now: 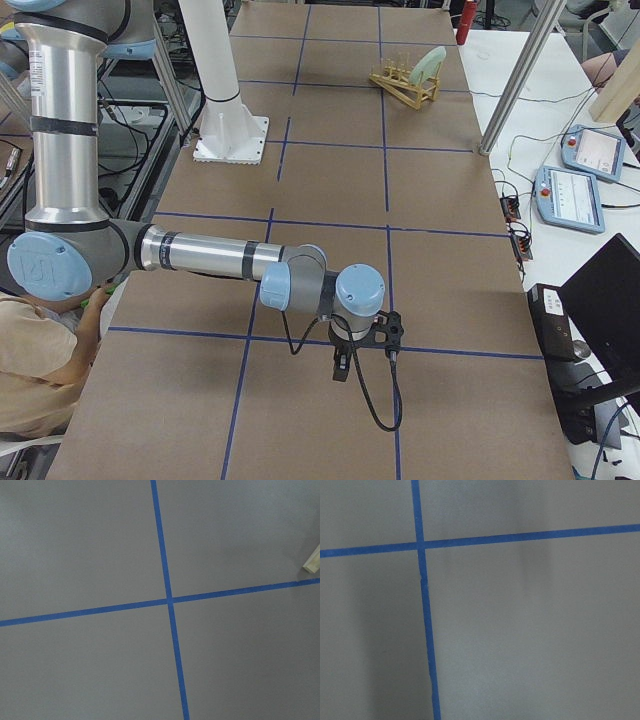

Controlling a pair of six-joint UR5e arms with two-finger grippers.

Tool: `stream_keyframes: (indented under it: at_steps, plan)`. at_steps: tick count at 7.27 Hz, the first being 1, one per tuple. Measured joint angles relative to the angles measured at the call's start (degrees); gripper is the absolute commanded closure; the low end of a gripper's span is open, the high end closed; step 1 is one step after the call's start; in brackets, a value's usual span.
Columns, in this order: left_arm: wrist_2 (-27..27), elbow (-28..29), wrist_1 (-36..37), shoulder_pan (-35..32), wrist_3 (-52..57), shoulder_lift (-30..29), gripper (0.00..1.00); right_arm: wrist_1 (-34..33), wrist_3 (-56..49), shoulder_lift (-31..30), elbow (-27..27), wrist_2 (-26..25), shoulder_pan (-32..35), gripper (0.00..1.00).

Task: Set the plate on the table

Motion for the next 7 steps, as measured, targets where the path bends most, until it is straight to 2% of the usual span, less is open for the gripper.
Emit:
stream_keyframes:
  at_steps: [1, 4, 6, 7]
  plan:
    - [-1.3, -0.6, -4.9, 0.3, -7.2, 0.4, 0.0, 0.0, 0.0, 0.0, 0.0, 0.0, 0.0, 0.0]
    - [-5.6, 2.2, -31.9, 5.3, -46.2, -1.8, 0.0, 0.0, 0.0, 0.0, 0.0, 0.0, 0.0, 0.0]
    - [-5.5, 7.1, -46.5, 9.8, -68.5, -8.1, 0.0, 0.0, 0.0, -0.1, 0.0, 0.0, 0.0, 0.0]
    - [-4.5, 10.1, -51.6, 13.0, -75.7, -12.4, 0.0, 0.0, 0.0, 0.0, 0.0, 0.0, 0.0, 0.0]
